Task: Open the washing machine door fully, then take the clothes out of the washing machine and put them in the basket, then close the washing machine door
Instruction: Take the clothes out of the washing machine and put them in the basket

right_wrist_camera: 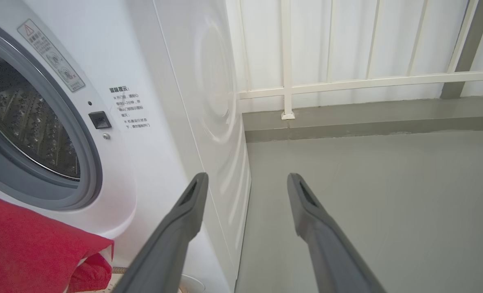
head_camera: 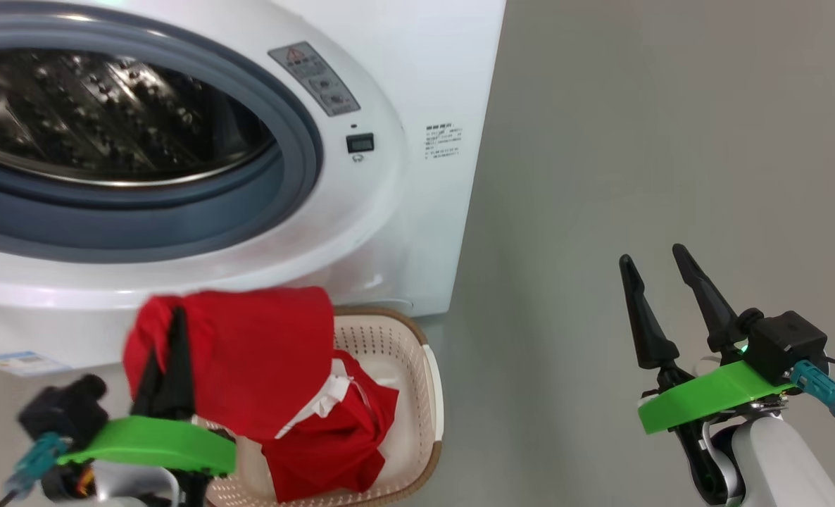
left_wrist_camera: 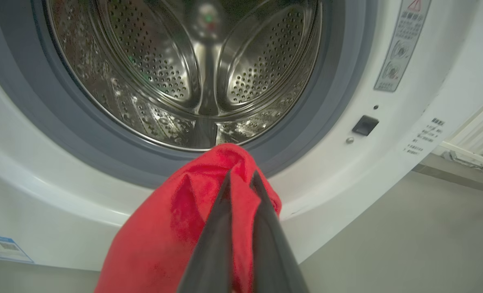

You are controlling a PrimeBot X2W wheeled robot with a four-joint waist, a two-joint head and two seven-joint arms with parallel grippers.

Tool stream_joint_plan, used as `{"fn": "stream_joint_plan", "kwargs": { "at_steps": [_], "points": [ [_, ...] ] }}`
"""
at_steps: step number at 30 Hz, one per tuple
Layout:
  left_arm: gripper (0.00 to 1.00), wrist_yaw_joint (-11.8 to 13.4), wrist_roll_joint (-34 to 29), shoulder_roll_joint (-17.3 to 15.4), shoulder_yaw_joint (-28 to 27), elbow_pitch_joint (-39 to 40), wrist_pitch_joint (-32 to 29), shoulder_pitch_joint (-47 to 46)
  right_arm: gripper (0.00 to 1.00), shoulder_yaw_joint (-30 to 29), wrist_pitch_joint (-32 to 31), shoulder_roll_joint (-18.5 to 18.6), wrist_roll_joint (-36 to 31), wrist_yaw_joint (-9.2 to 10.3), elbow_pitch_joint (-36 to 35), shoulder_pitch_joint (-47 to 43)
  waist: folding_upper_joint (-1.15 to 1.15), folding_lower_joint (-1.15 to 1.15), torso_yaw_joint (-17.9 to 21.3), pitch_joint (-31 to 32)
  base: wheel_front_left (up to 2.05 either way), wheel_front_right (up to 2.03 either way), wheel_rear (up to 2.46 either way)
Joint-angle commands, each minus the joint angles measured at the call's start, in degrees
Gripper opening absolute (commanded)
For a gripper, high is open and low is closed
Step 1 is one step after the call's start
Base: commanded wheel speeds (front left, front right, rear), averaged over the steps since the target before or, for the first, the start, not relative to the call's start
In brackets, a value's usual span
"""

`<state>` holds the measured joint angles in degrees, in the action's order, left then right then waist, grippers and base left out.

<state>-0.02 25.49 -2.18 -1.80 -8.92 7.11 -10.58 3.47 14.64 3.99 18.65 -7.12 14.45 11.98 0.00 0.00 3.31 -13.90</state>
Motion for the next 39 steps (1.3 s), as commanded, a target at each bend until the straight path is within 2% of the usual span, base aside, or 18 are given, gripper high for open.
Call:
{"fn": "stream_joint_plan", "kwargs": {
  "at_steps": [1,2,14,23,26,28,29,30,31,35,39],
  "points": [
    [0.0,-0.3,1.6,-0.7,-0.3,-6.6,0.4,-3.4,1.0,1.6,0.4,0.6,0.6,-0.36,-1.8,1.7,0.0,0.0,0.5,-3.3,0.0,0.0,0.0],
    [0.0,-0.3,1.6,-0.7,-0.3,-6.6,0.4,-3.4,1.0,1.6,0.4,0.6,0.6,-0.36,-1.8,1.7,0.0,0.0,0.5,-3.3,0.0,0.0,0.0],
    [0.0,-4.0,4.1,-1.2,2.2,-43.5,0.0,-18.7,1.0,2.7,0.4,0.7,0.8,-0.36,-2.0,5.0,0.0,0.0,3.6,-9.1,0.0,0.0,0.0],
    [0.0,-5.8,3.9,-1.5,4.0,-58.7,0.7,-25.1,1.0,3.2,0.4,0.3,1.3,-0.36,-2.2,6.5,0.0,0.0,6.5,-12.2,0.0,0.0,0.0],
    [0.1,-6.1,3.8,-1.5,4.5,-61.0,1.4,-26.2,1.0,3.2,0.4,0.2,1.3,-0.36,-2.2,6.7,0.0,0.0,6.9,-12.5,0.0,0.0,0.0],
    [0.21,-6.3,3.9,-1.5,4.7,-62.0,1.9,-26.6,1.0,3.2,0.4,0.2,1.3,-0.36,-2.1,6.8,0.0,0.0,7.0,-12.5,0.0,0.0,0.0],
    [0.34,-6.4,3.8,-1.5,5.0,-62.2,2.6,-26.7,1.0,3.2,0.4,0.2,1.3,-0.36,-2.0,6.8,0.0,0.0,7.1,-12.4,0.0,0.0,0.0],
    [0.79,-6.5,3.9,-1.5,4.9,-62.4,3.6,-26.8,1.0,3.1,0.4,0.2,1.3,-0.36,-1.9,6.7,0.0,0.0,7.1,-12.3,0.0,0.0,0.0],
    [1.0,-6.6,4.1,-1.5,4.9,-62.6,4.2,-26.8,1.0,3.1,0.4,0.2,1.2,-0.36,-1.8,6.7,0.0,0.0,7.1,-11.9,0.0,0.0,0.0],
    [1.0,-6.9,4.2,-1.4,5.1,-62.3,6.7,-26.5,1.0,2.6,0.4,0.1,0.9,-0.36,-1.6,6.3,0.0,0.0,6.7,-10.2,0.0,0.0,0.0],
    [1.0,-7.3,4.4,-1.2,5.3,-58.8,7.8,-25.5,1.0,2.4,0.4,0.1,0.8,-0.36,-1.5,5.6,0.0,0.0,5.8,-8.0,0.0,0.0,0.0]
  ]
}}
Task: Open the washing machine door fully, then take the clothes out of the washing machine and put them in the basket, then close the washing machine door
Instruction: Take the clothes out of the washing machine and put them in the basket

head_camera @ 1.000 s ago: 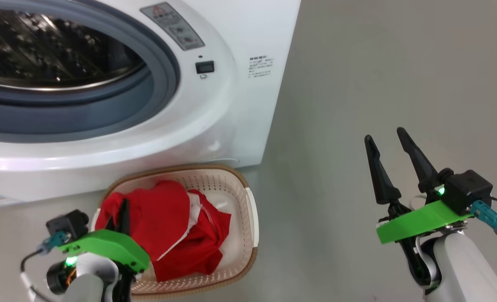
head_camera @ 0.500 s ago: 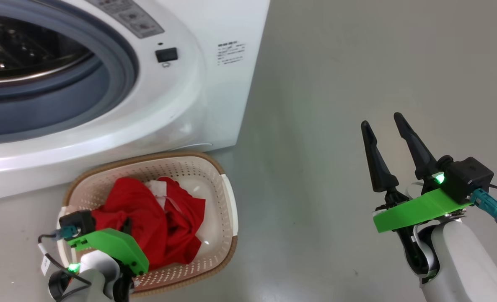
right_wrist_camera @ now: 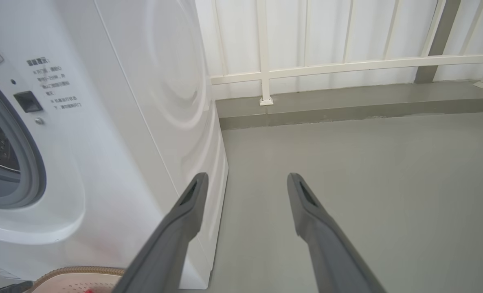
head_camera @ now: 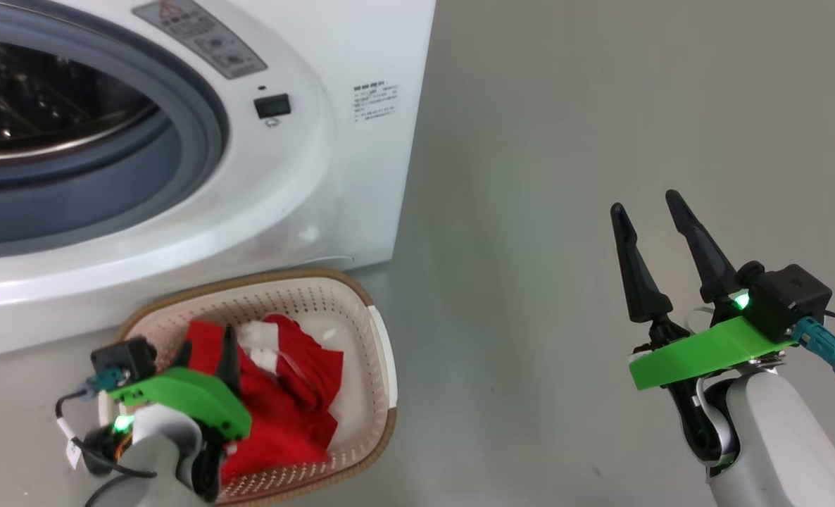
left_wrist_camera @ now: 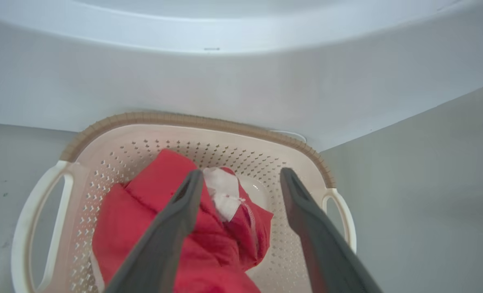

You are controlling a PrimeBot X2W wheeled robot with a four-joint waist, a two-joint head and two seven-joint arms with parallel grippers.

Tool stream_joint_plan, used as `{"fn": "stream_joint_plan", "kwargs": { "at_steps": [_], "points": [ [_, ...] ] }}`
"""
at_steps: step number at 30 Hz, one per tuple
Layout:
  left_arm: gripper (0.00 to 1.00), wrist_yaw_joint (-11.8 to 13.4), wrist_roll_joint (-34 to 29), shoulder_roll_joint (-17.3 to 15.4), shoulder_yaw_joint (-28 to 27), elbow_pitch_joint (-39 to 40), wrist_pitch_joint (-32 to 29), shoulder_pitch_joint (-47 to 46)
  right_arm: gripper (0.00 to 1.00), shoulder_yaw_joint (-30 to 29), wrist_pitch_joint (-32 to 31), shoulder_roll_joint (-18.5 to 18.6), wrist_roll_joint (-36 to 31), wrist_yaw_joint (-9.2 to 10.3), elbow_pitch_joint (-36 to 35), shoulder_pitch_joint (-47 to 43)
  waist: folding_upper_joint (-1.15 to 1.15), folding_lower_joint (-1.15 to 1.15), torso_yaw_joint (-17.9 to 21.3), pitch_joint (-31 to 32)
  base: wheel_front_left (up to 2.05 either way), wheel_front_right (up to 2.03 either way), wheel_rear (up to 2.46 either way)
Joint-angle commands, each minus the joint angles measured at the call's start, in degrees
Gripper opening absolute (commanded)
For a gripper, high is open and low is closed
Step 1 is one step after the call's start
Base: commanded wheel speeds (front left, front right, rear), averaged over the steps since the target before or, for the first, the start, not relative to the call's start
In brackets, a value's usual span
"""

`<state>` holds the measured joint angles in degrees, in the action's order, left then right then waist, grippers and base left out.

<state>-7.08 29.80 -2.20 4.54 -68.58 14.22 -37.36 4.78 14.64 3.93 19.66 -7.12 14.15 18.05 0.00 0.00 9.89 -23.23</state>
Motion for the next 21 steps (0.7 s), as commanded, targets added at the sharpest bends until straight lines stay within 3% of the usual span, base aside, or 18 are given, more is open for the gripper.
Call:
{"fn": "stream_joint_plan", "kwargs": {
  "at_steps": [1,18,21],
  "points": [
    [1.0,-0.2,-0.1,-1.2,-1.2,3.0,0.7,1.8,1.0,1.0,0.4,0.1,-0.3,-0.36,-1.3,-0.6,0.0,0.0,-1.1,1.9,0.0,0.0,0.0],
    [1.0,-0.2,-8.2,-0.8,-7.6,42.1,0.8,18.0,1.0,-0.3,0.4,0.2,-1.1,-0.36,-2.0,-3.9,0.0,0.0,-5.0,11.3,0.0,0.0,0.0],
    [1.0,0.9,-10.6,-0.7,-7.8,47.8,0.8,21.1,1.0,-0.4,0.4,0.2,-1.4,-0.36,-2.4,-4.6,0.0,0.0,-5.1,12.9,0.0,0.0,0.0]
  ]
}}
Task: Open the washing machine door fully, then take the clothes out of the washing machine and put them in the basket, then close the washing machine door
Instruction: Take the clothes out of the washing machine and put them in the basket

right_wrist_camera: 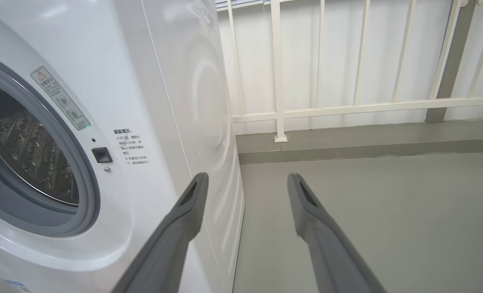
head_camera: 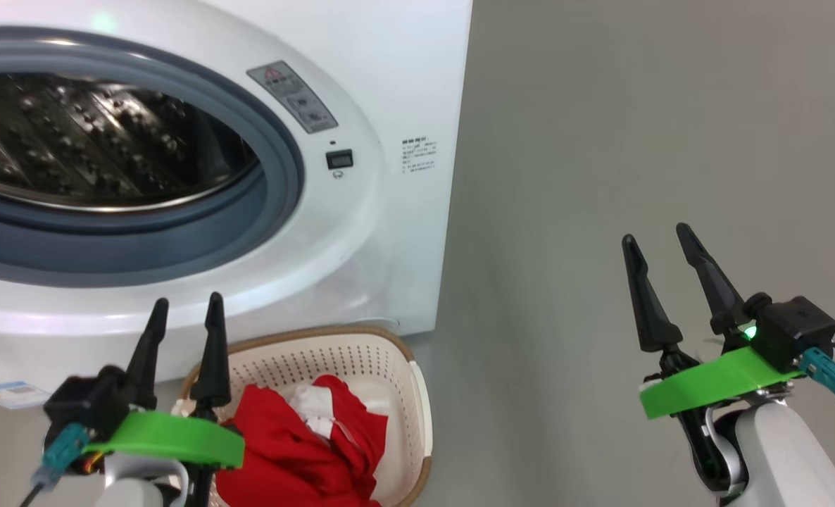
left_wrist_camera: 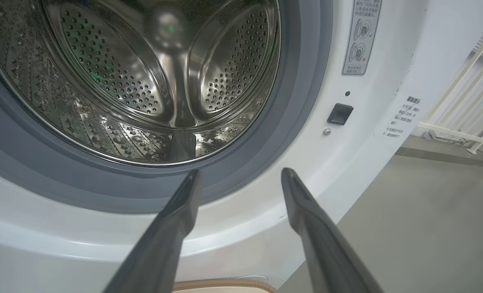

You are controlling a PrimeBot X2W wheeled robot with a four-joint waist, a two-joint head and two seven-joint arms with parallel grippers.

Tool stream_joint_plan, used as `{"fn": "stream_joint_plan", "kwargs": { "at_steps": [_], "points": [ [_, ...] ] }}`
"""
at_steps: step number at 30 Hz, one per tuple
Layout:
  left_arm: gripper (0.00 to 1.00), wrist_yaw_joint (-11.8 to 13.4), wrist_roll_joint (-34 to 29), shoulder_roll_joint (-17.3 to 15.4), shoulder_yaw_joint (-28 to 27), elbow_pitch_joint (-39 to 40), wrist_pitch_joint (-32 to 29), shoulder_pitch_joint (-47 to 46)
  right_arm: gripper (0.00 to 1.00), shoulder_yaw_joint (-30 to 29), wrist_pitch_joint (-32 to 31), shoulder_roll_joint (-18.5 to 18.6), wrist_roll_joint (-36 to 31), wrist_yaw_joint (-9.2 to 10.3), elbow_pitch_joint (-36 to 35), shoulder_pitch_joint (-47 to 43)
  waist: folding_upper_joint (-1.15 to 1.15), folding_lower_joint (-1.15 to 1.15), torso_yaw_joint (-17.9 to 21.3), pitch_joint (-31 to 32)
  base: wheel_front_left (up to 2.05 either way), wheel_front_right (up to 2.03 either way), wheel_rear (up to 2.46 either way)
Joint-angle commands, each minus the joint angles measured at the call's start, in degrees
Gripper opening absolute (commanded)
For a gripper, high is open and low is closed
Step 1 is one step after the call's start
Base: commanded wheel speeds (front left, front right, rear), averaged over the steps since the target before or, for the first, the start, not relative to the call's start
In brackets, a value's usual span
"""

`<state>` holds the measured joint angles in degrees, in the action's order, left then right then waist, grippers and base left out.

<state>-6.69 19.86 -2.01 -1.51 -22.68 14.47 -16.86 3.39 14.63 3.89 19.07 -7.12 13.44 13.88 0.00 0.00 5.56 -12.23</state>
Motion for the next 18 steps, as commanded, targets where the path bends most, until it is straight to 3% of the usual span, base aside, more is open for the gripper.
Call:
{"fn": "stream_joint_plan", "kwargs": {
  "at_steps": [1,6,18],
  "points": [
    [1.0,0.8,-0.9,-0.9,-1.8,3.7,0.5,1.6,1.0,0.8,0.4,0.3,-1.0,-0.36,-1.9,-0.7,0.0,0.0,-0.8,2.4,0.0,0.0,0.0],
    [1.0,1.6,-3.0,-0.9,-1.1,10.1,0.5,6.4,1.0,-0.5,0.4,0.5,-1.6,-0.36,-3.1,-2.4,0.0,0.0,-1.1,5.0,0.0,0.0,0.0],
    [1.0,1.1,-2.5,-0.9,-3.9,14.1,0.5,16.4,1.0,-3.3,0.4,0.4,-2.2,-0.36,-4.4,-8.6,0.0,0.0,-1.5,11.5,0.0,0.0,0.0]
  ]
}}
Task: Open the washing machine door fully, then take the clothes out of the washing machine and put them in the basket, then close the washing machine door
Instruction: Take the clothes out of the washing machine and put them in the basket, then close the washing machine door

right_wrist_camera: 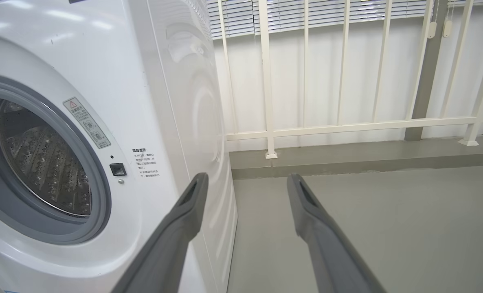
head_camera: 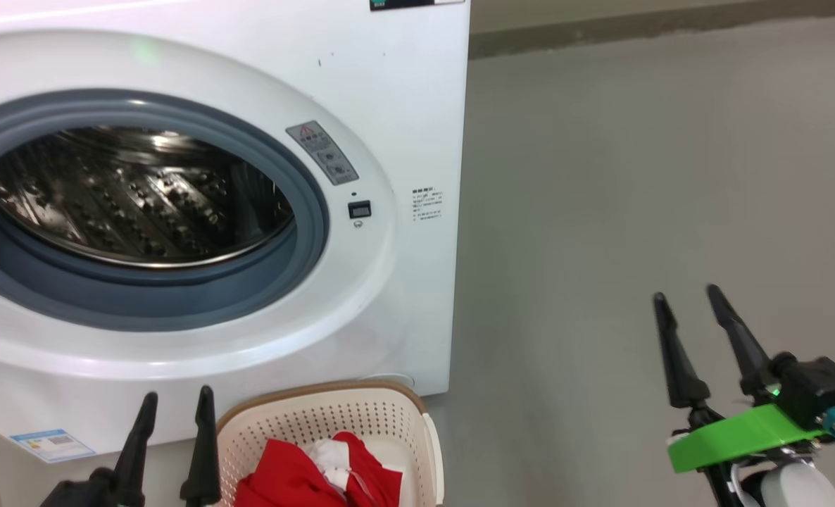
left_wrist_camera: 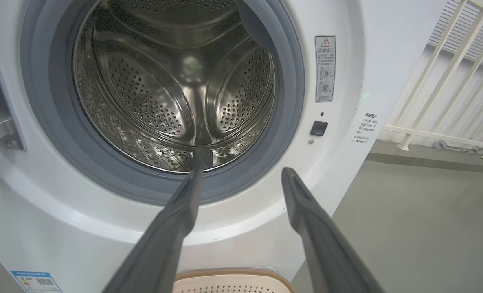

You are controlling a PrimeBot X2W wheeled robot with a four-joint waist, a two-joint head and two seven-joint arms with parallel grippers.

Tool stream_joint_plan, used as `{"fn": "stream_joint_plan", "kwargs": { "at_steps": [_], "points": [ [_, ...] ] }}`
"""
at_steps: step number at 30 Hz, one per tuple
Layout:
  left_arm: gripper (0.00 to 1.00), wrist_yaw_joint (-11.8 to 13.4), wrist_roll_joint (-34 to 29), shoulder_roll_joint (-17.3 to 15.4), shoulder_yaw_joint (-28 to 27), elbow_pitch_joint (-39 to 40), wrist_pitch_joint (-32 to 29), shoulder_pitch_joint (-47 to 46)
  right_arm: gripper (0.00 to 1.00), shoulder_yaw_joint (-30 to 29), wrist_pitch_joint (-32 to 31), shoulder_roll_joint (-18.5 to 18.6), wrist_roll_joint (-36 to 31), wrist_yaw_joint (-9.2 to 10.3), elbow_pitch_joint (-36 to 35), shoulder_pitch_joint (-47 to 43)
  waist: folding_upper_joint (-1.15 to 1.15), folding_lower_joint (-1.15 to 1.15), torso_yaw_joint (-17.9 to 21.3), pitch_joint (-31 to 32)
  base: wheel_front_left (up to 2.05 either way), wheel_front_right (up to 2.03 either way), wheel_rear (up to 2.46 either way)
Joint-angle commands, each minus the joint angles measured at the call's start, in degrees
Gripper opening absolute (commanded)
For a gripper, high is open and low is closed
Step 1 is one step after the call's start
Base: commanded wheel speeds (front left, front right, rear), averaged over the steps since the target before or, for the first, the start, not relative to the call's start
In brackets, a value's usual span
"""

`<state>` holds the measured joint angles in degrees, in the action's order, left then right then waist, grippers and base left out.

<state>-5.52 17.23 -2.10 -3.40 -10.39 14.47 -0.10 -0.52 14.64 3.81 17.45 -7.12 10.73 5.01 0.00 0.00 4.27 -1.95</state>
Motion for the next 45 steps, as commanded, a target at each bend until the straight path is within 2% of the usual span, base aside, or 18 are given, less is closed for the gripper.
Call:
{"fn": "stream_joint_plan", "kwargs": {
  "at_steps": [1,18,31,38,45],
  "points": [
    [1.0,0.0,0.2,-0.8,-2.2,2.0,0.5,0.2,1.0,0.3,0.4,0.5,-0.6,-0.36,-1.9,-0.1,0.0,0.0,-0.2,1.4,0.0,0.0,0.0],
    [1.0,-0.1,1.7,-0.8,-3.6,3.4,0.5,2.3,1.0,0.2,0.4,0.3,-0.7,-0.36,-1.7,-1.5,0.0,0.0,-0.1,3.0,0.0,0.0,0.0],
    [1.0,-0.1,-0.2,-0.8,-4.0,3.7,0.5,2.6,1.0,0.2,0.4,0.1,-0.4,-0.36,-1.2,-1.6,0.0,0.0,0.2,3.4,-0.08,0.06,0.02],
    [1.0,-0.3,-0.7,-0.8,-3.2,3.1,0.5,2.6,1.0,-0.3,0.4,0.1,-0.2,-0.36,-1.5,-1.6,0.0,0.0,0.2,3.2,-1.22,0.71,0.51],
    [1.0,-0.6,-1.1,-0.8,-3.5,3.6,0.5,2.0,1.0,-0.2,0.4,0.1,-0.3,-0.36,-1.5,-1.7,0.0,0.0,-0.1,2.6,-1.9,1.87,0.03]
  ]
}}
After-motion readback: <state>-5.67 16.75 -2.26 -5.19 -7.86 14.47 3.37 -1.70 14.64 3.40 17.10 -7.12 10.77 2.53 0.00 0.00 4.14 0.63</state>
